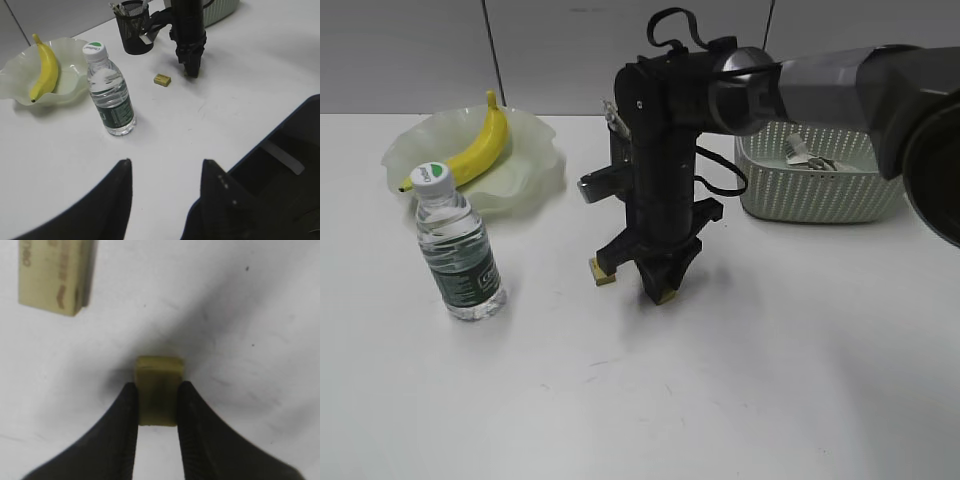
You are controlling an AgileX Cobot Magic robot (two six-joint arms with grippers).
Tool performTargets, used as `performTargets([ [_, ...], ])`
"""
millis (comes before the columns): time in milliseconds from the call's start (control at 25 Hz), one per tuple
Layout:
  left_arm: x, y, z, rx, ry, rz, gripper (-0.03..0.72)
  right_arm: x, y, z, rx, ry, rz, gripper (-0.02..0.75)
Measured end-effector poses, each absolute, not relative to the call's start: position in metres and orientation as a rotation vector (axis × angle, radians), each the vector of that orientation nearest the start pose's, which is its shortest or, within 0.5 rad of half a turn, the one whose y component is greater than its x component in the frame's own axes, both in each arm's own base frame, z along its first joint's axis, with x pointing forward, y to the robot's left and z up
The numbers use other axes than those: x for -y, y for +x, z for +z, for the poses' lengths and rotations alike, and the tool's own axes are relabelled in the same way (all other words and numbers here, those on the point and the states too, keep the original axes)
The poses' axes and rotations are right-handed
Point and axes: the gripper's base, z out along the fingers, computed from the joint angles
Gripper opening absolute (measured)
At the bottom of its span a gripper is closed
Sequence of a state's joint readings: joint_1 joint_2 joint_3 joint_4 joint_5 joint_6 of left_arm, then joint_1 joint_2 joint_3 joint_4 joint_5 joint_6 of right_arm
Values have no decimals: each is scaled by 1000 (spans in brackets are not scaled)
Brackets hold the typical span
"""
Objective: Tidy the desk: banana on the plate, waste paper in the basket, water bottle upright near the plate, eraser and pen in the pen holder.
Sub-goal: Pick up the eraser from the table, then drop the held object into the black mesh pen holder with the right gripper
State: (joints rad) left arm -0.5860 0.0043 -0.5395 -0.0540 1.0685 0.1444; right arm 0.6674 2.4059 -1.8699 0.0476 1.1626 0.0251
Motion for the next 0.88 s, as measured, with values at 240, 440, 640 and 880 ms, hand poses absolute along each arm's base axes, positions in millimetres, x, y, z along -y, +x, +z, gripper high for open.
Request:
performTargets([
  [240, -2, -10, 288, -1897, 730, -344, 339, -289, 364, 137, -2988, -979, 36, 199],
  [440, -2, -10, 288, -1897, 730, -344, 339, -285, 365, 216, -2736, -922, 98, 200],
  [640, -2, -10, 288, -1897, 730, -344, 339, -272, 376, 268, -2501, -799, 86, 200],
  [880, -2, -10, 288, -1897, 730, -344, 339, -261, 406, 269, -2350, -682, 147, 199],
])
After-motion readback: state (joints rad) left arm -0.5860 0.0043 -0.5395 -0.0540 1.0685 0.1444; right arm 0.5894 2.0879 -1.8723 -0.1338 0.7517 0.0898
